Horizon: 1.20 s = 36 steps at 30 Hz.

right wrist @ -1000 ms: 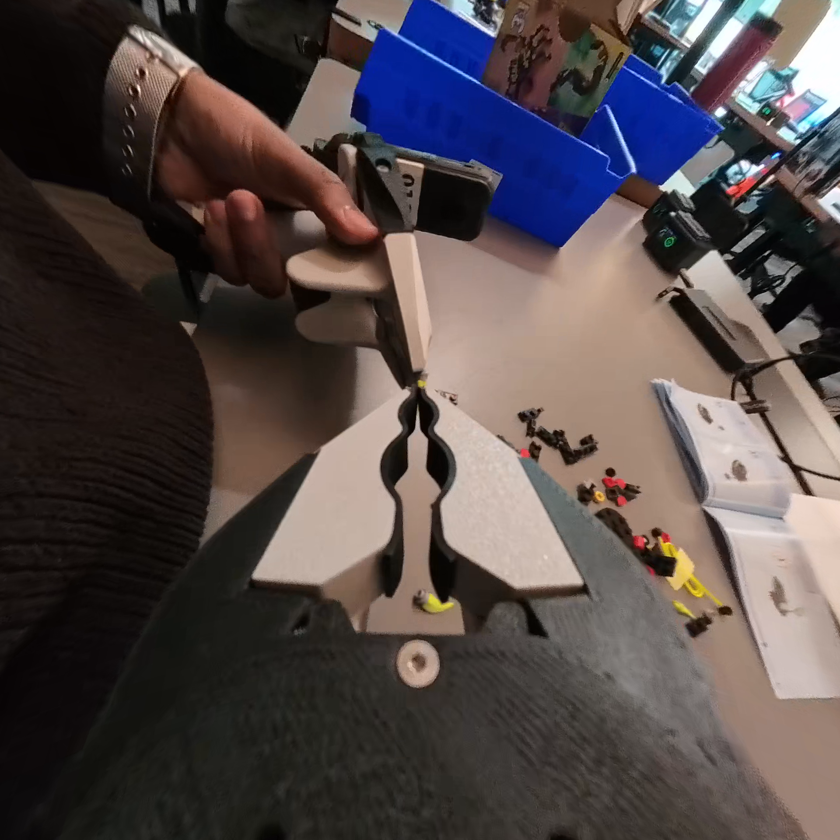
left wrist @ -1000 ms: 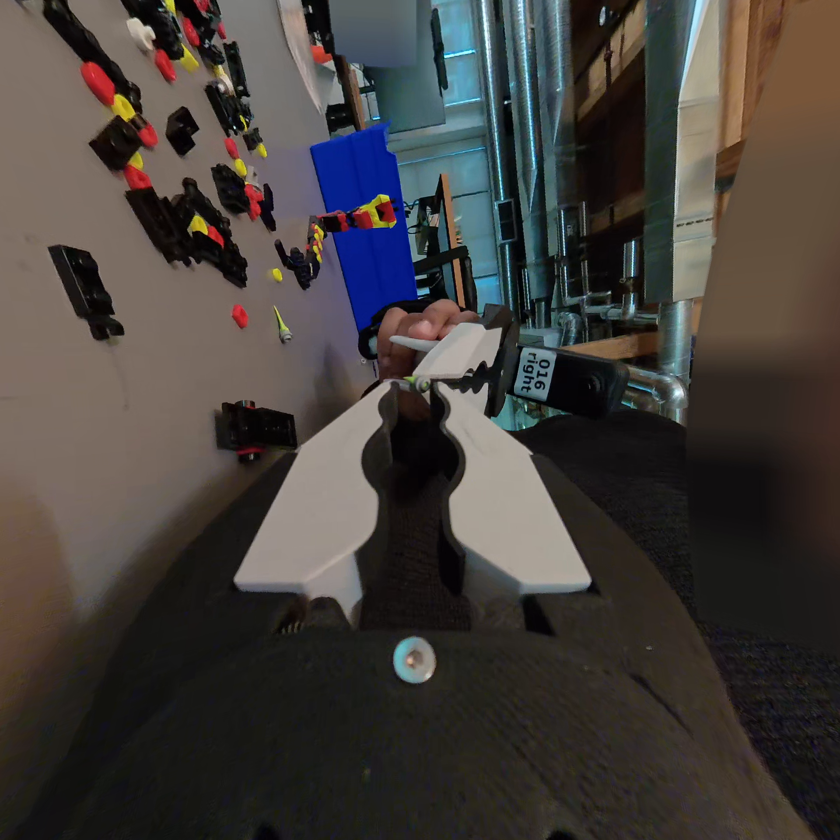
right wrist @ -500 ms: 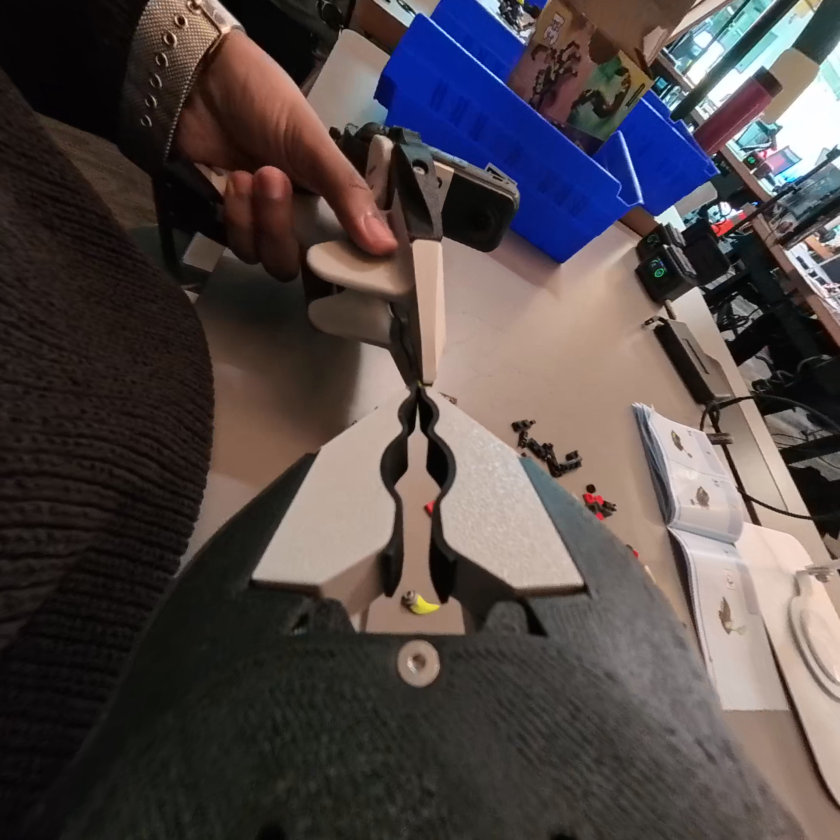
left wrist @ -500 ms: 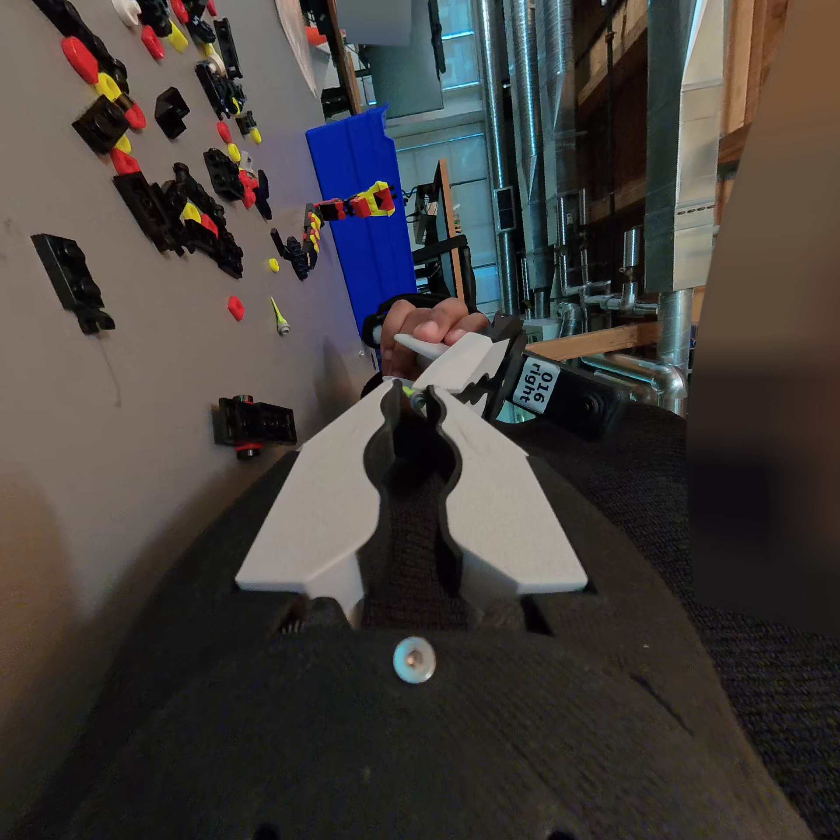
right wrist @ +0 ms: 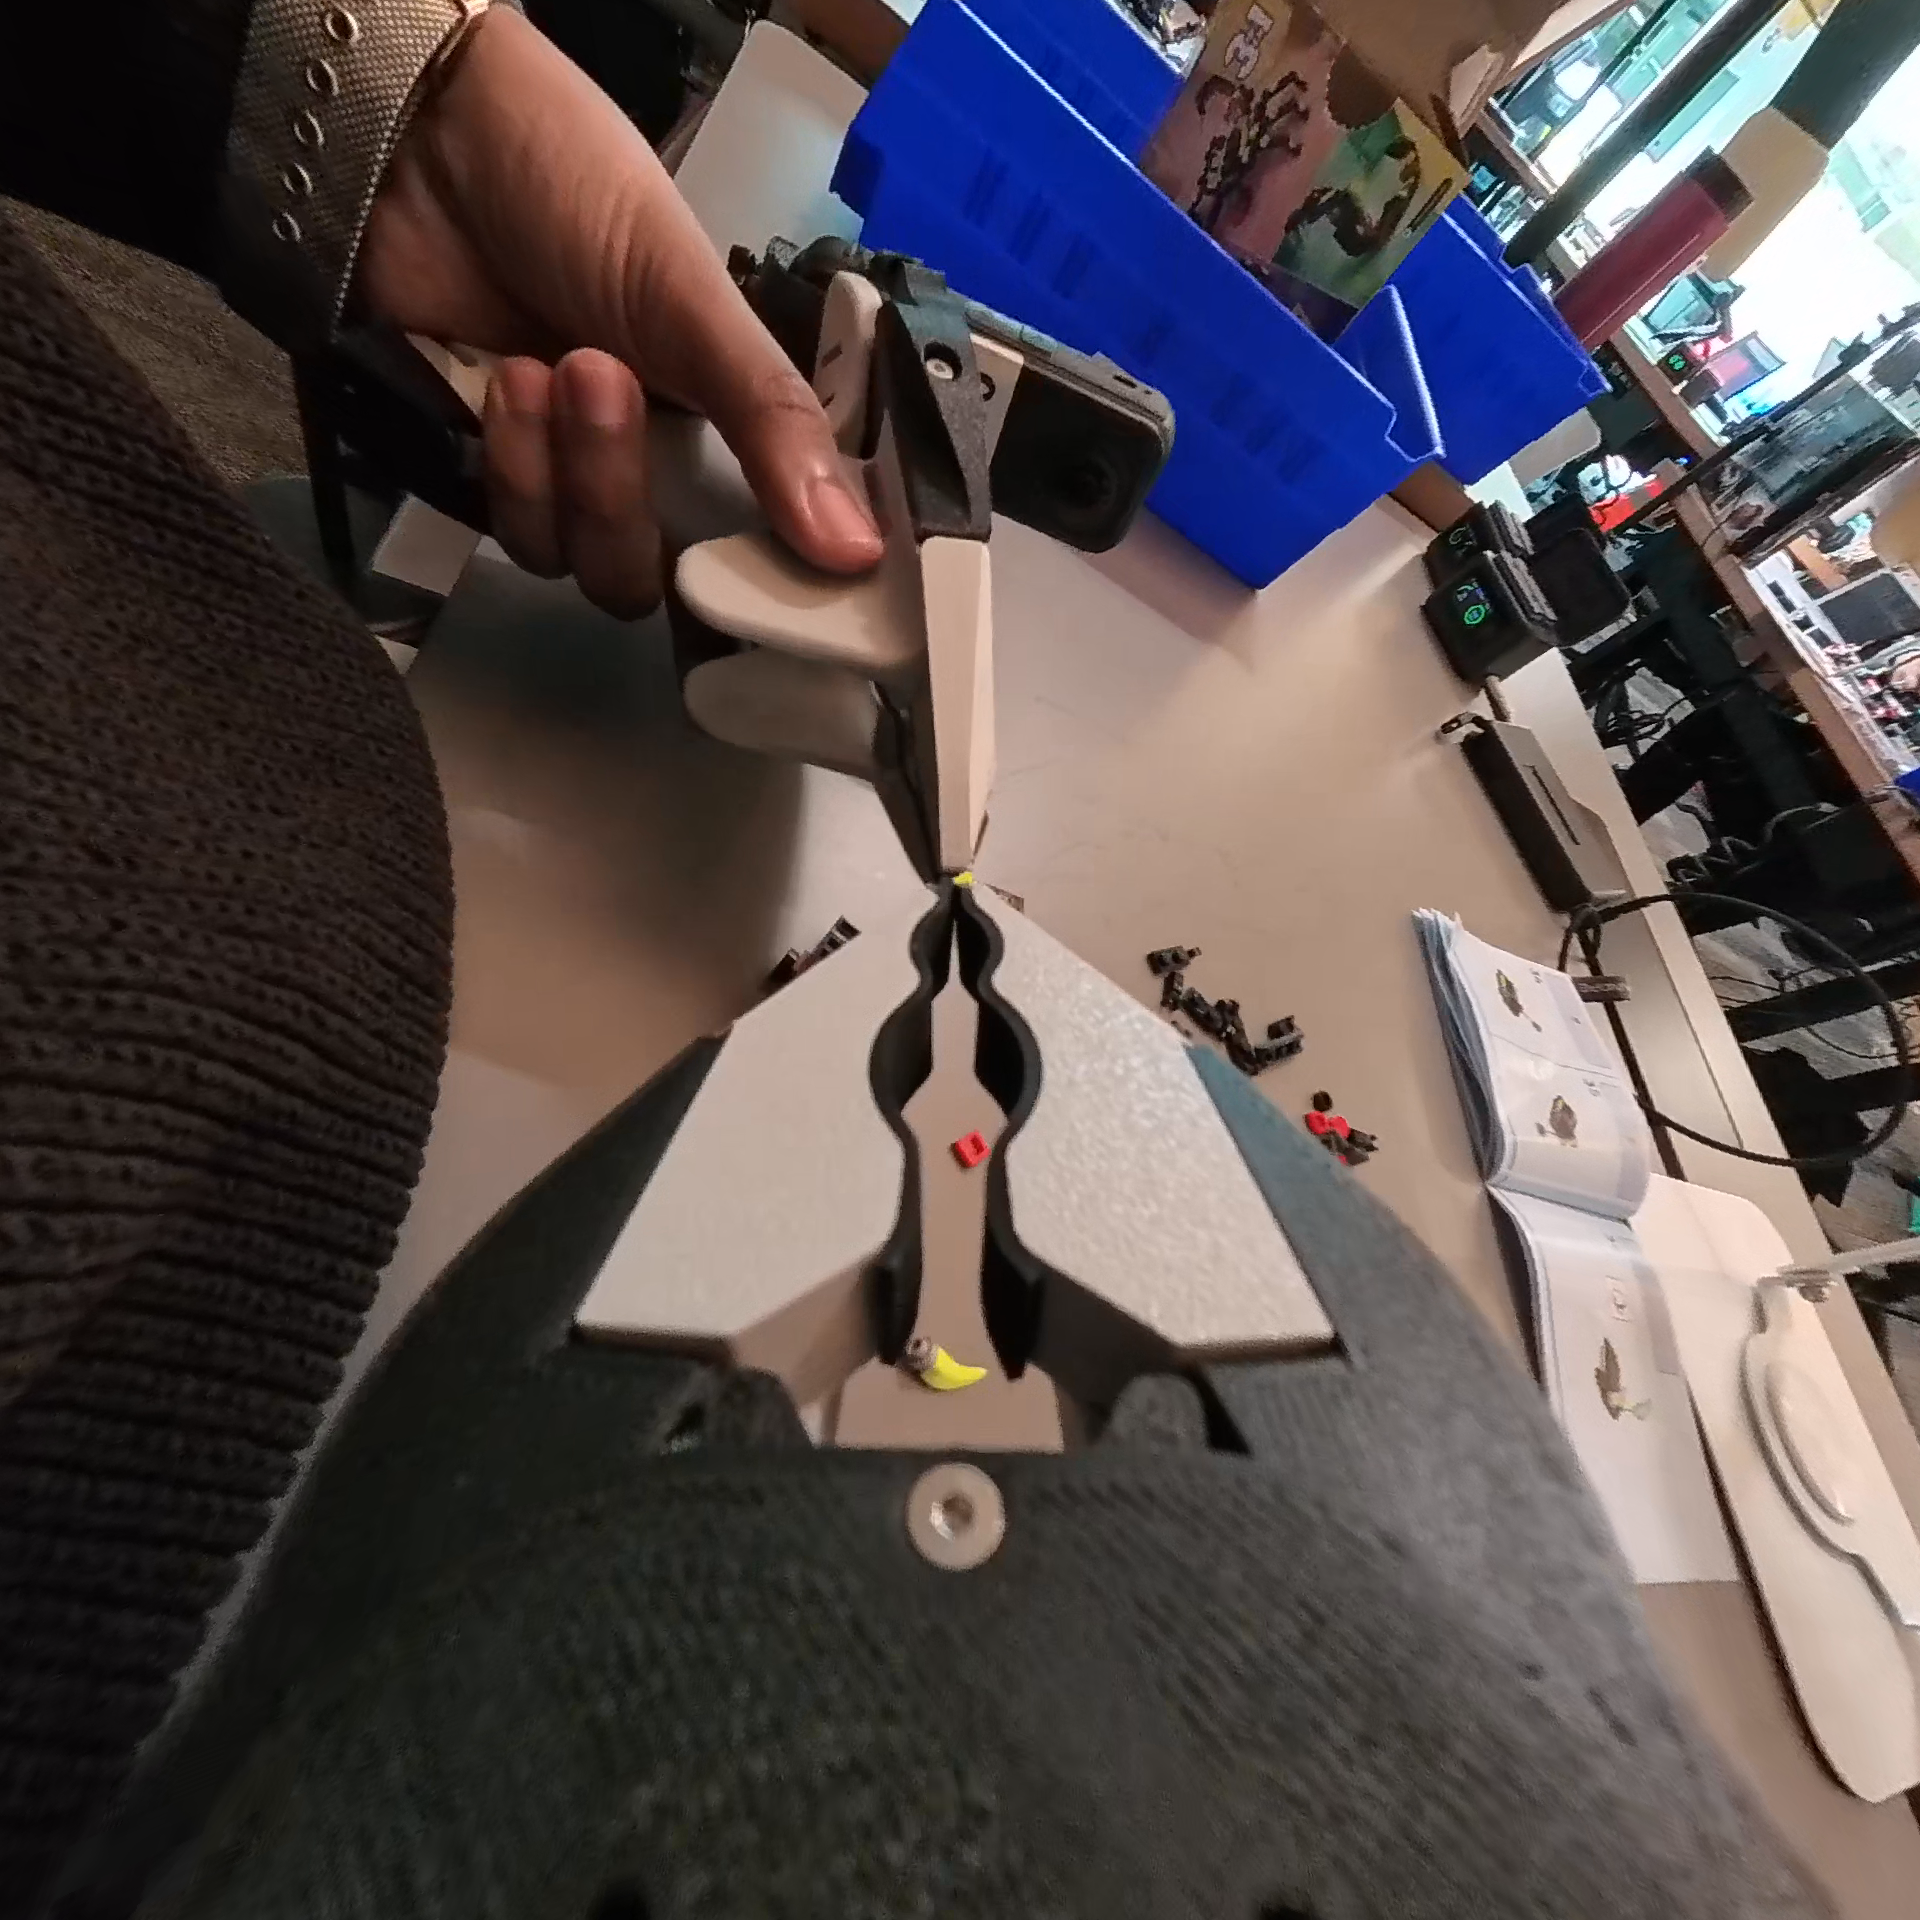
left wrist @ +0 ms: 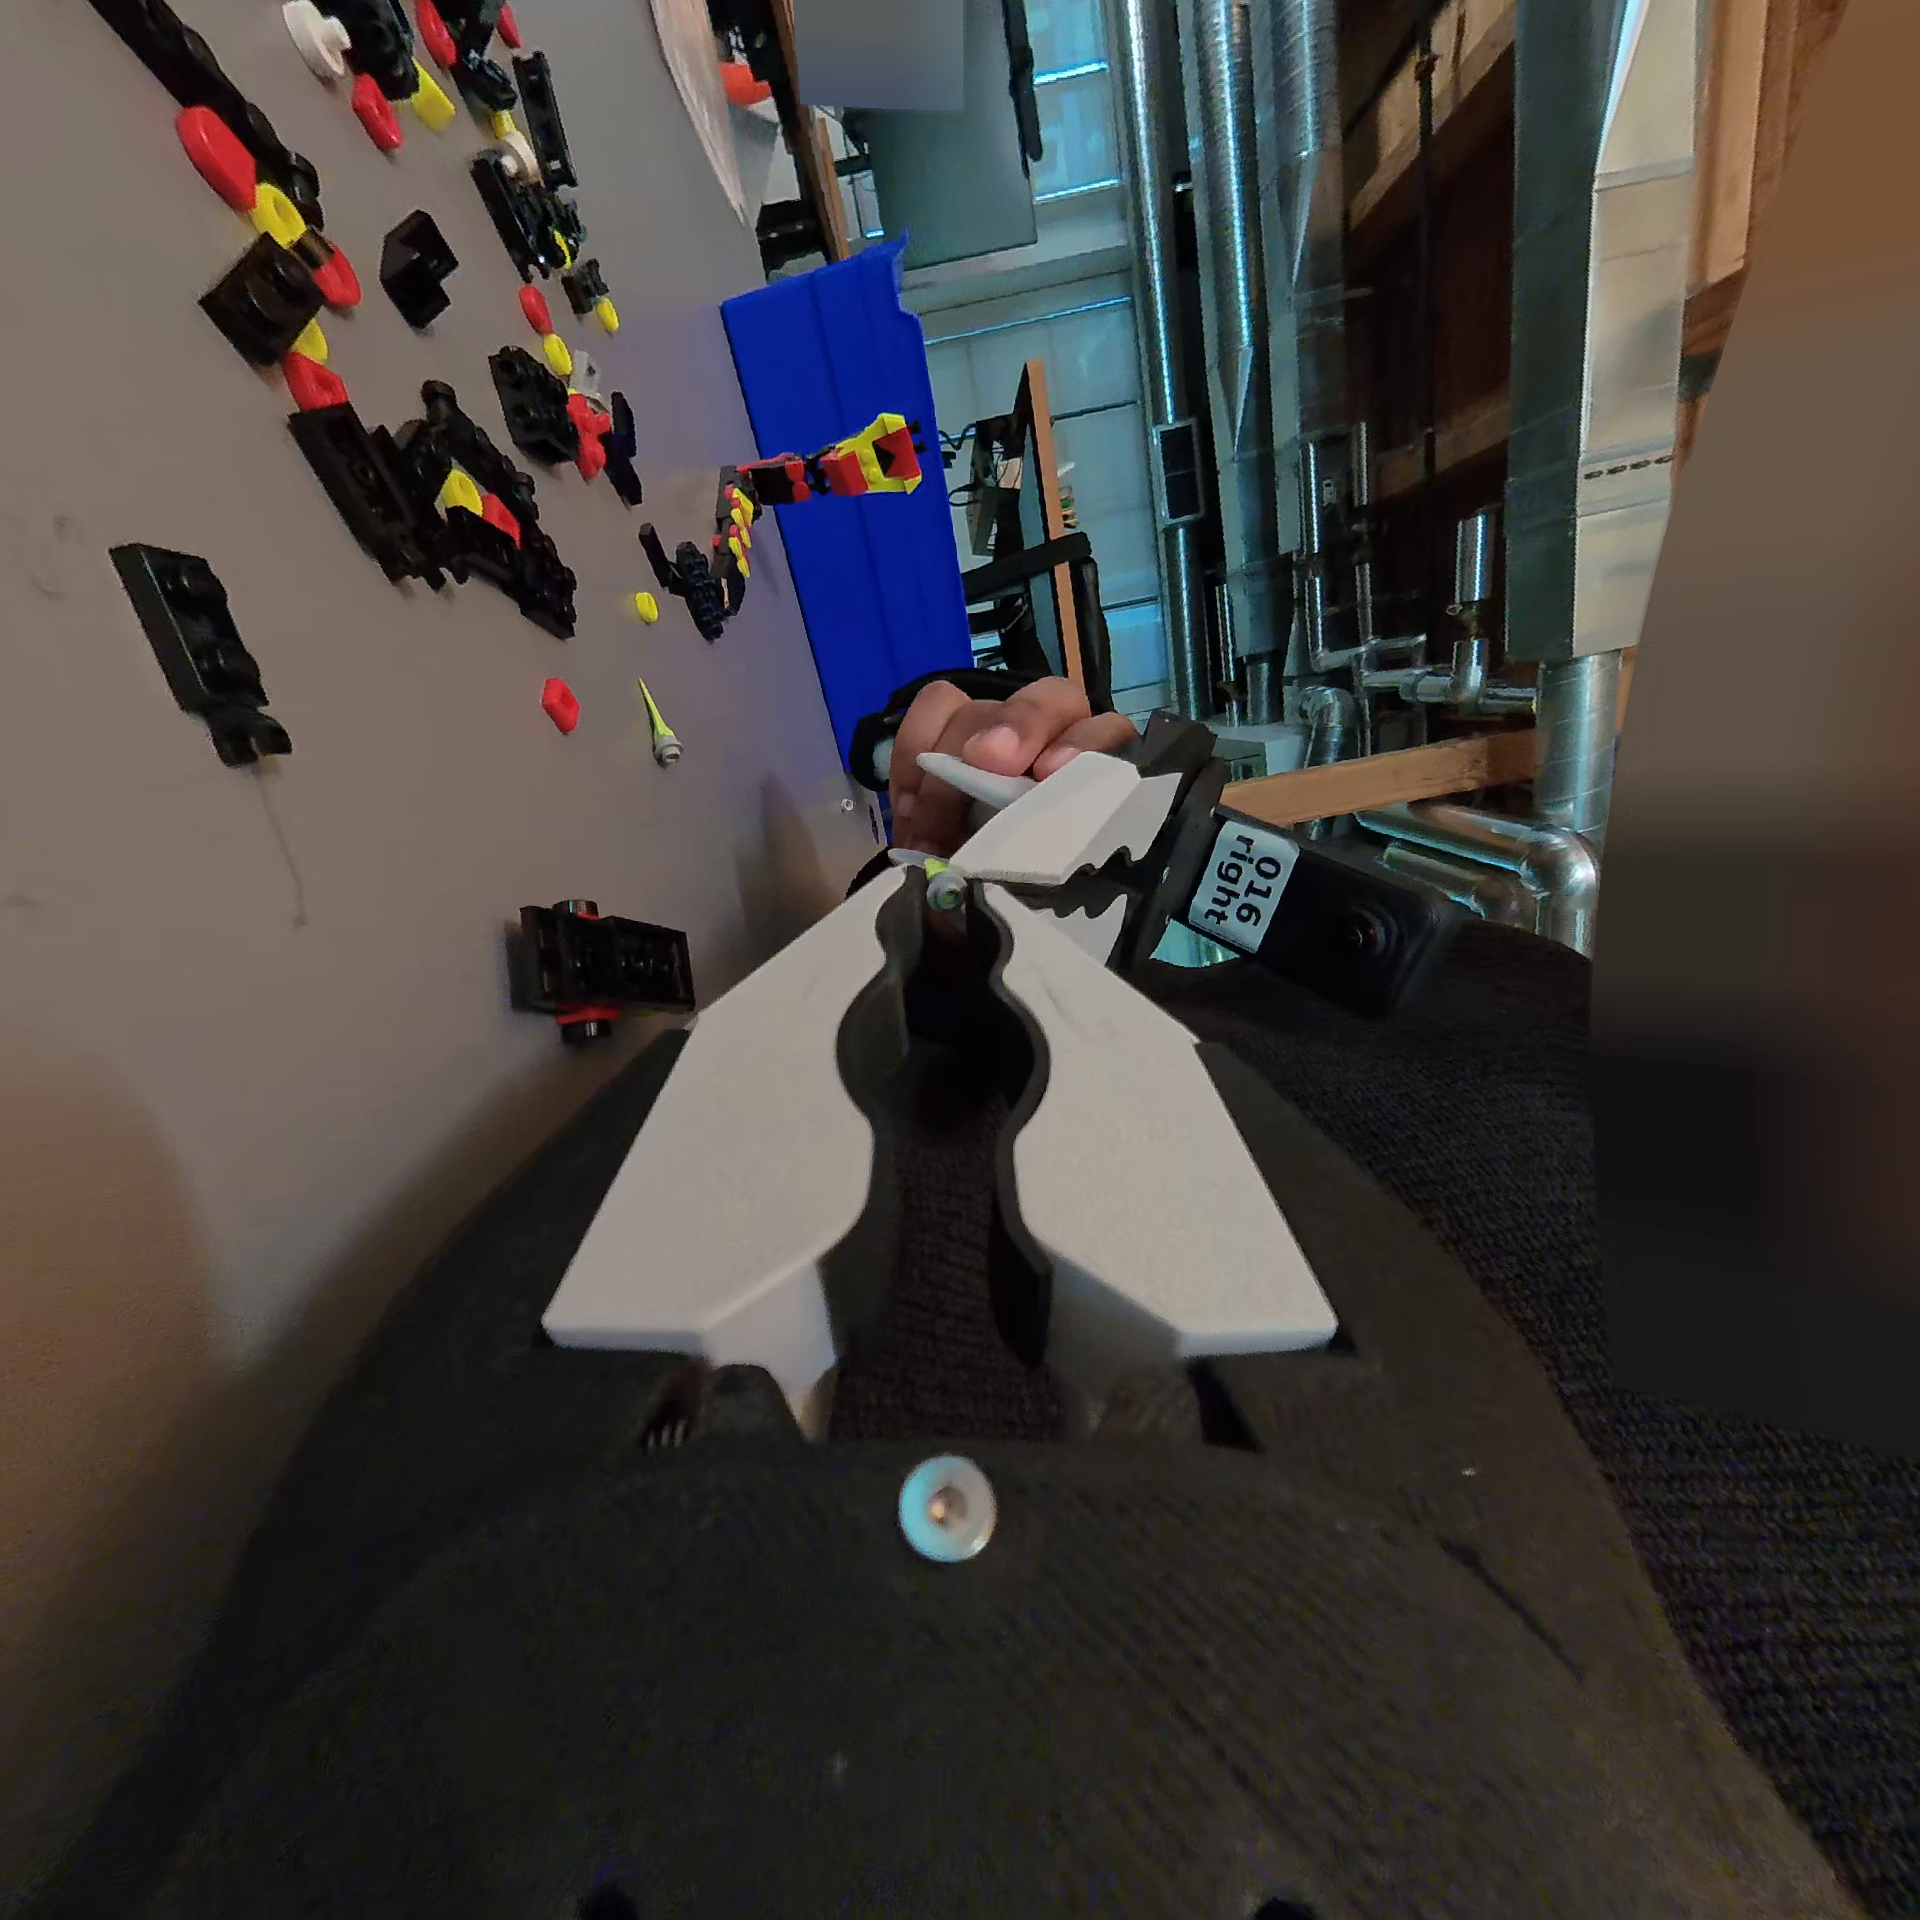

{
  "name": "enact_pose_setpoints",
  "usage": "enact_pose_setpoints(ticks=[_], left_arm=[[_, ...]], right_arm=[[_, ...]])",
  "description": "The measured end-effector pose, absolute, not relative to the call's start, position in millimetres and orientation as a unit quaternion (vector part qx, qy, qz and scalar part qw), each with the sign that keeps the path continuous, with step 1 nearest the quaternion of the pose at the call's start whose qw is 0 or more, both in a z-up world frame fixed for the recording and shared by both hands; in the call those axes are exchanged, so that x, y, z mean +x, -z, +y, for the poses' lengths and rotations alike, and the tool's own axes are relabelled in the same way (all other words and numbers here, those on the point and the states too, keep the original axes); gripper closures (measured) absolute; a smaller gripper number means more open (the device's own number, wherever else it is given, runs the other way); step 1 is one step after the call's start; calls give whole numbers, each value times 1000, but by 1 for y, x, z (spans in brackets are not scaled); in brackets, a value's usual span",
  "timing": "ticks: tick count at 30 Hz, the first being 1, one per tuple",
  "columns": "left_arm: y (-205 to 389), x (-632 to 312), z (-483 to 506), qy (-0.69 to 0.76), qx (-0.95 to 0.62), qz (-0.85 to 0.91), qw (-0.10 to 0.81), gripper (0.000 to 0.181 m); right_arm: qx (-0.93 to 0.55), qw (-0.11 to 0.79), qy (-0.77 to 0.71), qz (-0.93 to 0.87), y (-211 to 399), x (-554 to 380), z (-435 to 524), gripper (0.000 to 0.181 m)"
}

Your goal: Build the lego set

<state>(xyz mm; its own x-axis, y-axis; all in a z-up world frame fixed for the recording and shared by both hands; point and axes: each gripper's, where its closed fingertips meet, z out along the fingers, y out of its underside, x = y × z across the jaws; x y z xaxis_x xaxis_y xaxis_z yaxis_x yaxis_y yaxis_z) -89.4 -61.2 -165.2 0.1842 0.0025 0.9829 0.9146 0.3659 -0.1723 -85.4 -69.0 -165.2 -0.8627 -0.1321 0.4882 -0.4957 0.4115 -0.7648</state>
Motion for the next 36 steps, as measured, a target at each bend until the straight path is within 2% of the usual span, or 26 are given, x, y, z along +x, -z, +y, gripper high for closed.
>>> enact_pose_setpoints(ticks=[6, 11, 15, 19, 22, 30, 36], left_arm=[[161, -91, -64, 347, -436, -522, 646, 176], [153, -93, -68, 342, -425, -509, 666, 177], [143, -93, -69, 325, -433, -487, 685, 177], [131, -91, -68, 303, -449, -459, 704, 177], [128, -90, -65, 281, -471, -445, 708, 178], [130, -88, -60, 267, -494, -440, 701, 178], [132, -86, -58, 264, -505, -439, 694, 177]], right_arm=[[179, 182, -522, -814, 158, -85, -70, 181], [130, 139, -559, -807, 147, -90, -69, 171], [10, 6, -602, -798, 137, -103, -66, 155], [-131, -221, -627, -736, 127, -108, -61, 154], [-189, -330, -629, -679, 123, -107, -59, 156], [-225, -441, -590, -638, 131, -89, -66, 166], [-230, -455, -583, -633, 134, -89, -66, 180]])
